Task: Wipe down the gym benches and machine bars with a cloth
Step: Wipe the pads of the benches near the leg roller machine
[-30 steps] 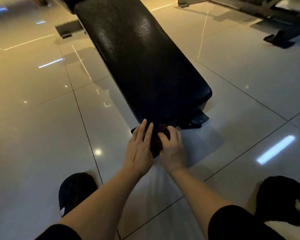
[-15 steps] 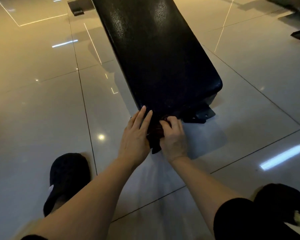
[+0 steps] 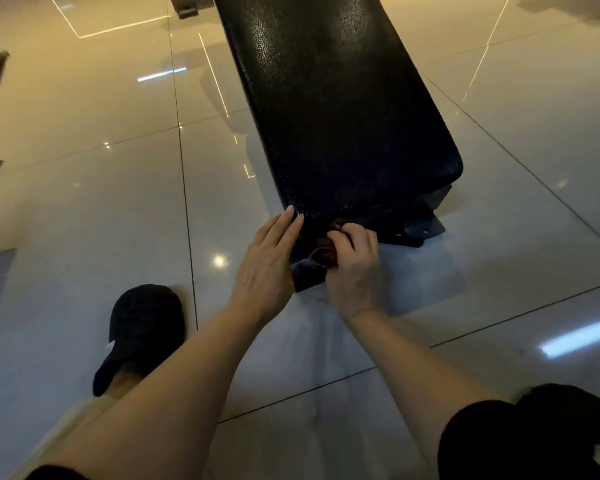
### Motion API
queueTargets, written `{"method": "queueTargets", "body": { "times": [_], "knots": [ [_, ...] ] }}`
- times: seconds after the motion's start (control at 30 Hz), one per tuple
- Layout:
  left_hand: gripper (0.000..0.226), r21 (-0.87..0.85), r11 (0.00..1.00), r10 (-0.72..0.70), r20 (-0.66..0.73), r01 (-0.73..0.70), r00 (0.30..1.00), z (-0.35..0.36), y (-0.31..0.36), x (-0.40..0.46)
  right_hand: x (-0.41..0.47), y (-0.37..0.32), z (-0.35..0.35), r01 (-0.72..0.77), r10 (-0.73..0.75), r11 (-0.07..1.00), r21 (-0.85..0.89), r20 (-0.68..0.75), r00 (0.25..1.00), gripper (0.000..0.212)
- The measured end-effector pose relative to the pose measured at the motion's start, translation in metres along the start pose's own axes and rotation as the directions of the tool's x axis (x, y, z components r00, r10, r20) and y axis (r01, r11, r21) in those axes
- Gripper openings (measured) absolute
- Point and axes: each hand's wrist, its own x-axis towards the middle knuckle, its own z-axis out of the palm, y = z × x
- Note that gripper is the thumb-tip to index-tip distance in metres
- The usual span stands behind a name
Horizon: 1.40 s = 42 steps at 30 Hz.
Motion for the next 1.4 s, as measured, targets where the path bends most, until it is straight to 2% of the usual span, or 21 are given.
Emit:
{"method": "queueTargets", "body": {
  "times": [0.1, 0.17, 0.27, 0.33, 0.4, 0.47, 0.57, 0.6, 0.7, 0.83, 0.87, 0.93, 1.0, 1.03, 1.17, 1.3, 1.4],
  "knots": [
    [0.071, -0.016, 1.000, -0.018, -0.026, 0.018, 1.000, 0.004, 0.000, -0.002, 0.002, -0.016, 0.010, 0.225, -0.227, 0.974, 0.035, 0.062, 0.972, 0.025],
    [0.067, -0.025, 0.999, -0.035, -0.039, 0.034, 0.999, 0.004, 0.001, -0.003, 0.005, -0.015, 0.014, 0.251, -0.257, 0.965, 0.070, 0.098, 0.961, 0.028],
    [0.069, -0.004, 1.000, -0.029, -0.065, 0.029, 0.997, 0.000, 0.005, -0.003, 0.007, 0.005, 0.002, 0.077, -0.079, 0.997, 0.025, 0.083, 0.993, 0.034],
    [0.068, 0.014, 1.000, -0.017, -0.079, 0.019, 0.997, -0.002, 0.006, -0.002, 0.014, 0.024, -0.011, -0.131, 0.131, 0.991, 0.014, -0.013, 0.991, 0.036],
    [0.065, 0.031, 0.999, -0.009, -0.090, 0.012, 0.996, 0.002, 0.009, 0.000, 0.022, 0.033, -0.019, -0.229, 0.230, 0.973, 0.021, -0.091, 0.969, 0.033],
    [0.066, 0.057, 0.998, 0.030, -0.106, -0.024, 0.994, 0.010, 0.014, 0.005, 0.022, 0.027, -0.017, -0.158, 0.157, 0.987, -0.010, -0.058, 0.986, 0.033],
    [0.070, 0.099, 0.992, 0.084, -0.079, -0.076, 0.993, 0.020, 0.028, 0.012, 0.013, 0.015, -0.012, 0.051, -0.052, 0.999, 0.006, 0.061, 0.997, 0.033],
    [0.071, 0.111, 0.990, 0.096, -0.063, -0.089, 0.993, 0.023, 0.032, 0.014, 0.016, 0.018, -0.014, 0.061, -0.062, 0.998, 0.012, 0.068, 0.996, 0.034],
    [0.073, 0.176, 0.981, 0.089, -0.053, -0.078, 0.995, 0.026, 0.042, 0.020, 0.032, 0.051, -0.030, -0.091, 0.089, 0.995, -0.031, -0.041, 0.995, 0.036],
    [0.077, 0.278, 0.960, 0.050, -0.059, -0.032, 0.997, 0.025, 0.053, 0.027, 0.054, 0.092, -0.050, -0.367, 0.362, 0.930, -0.003, -0.155, 0.919, 0.038],
    [0.077, 0.284, 0.959, 0.031, -0.071, -0.009, 0.997, 0.026, 0.059, 0.030, 0.055, 0.090, -0.049, -0.360, 0.356, 0.933, -0.004, -0.149, 0.923, 0.037],
    [0.079, 0.298, 0.955, 0.030, -0.081, -0.005, 0.996, 0.031, 0.072, 0.036, 0.046, 0.077, -0.041, -0.223, 0.218, 0.974, -0.037, -0.095, 0.971, 0.029],
    [0.081, 0.308, 0.949, 0.088, -0.070, -0.063, 0.994, 0.039, 0.081, 0.042, 0.035, 0.067, -0.037, -0.067, 0.066, 0.998, -0.018, -0.031, 0.997, 0.019],
    [0.083, 0.307, 0.948, 0.111, -0.056, -0.089, 0.992, 0.043, 0.083, 0.044, 0.035, 0.069, -0.037, -0.049, 0.049, 0.999, 0.000, -0.014, 0.999, 0.021],
    [0.089, 0.360, 0.932, 0.067, -0.057, -0.042, 0.996, 0.053, 0.090, 0.050, 0.052, 0.104, -0.053, -0.208, 0.207, 0.978, -0.003, -0.063, 0.976, 0.040],
    [0.086, 0.359, 0.933, 0.023, -0.073, 0.005, 0.997, 0.055, 0.098, 0.053, 0.075, 0.127, -0.074, -0.417, 0.425, 0.905, 0.082, -0.148, 0.893, 0.038],
    [0.089, 0.390, 0.921, 0.016, -0.057, 0.008, 0.998, 0.056, 0.097, 0.053, 0.079, 0.124, -0.070, -0.408, 0.416, 0.909, 0.083, -0.133, 0.899, 0.038]
  ]
}}
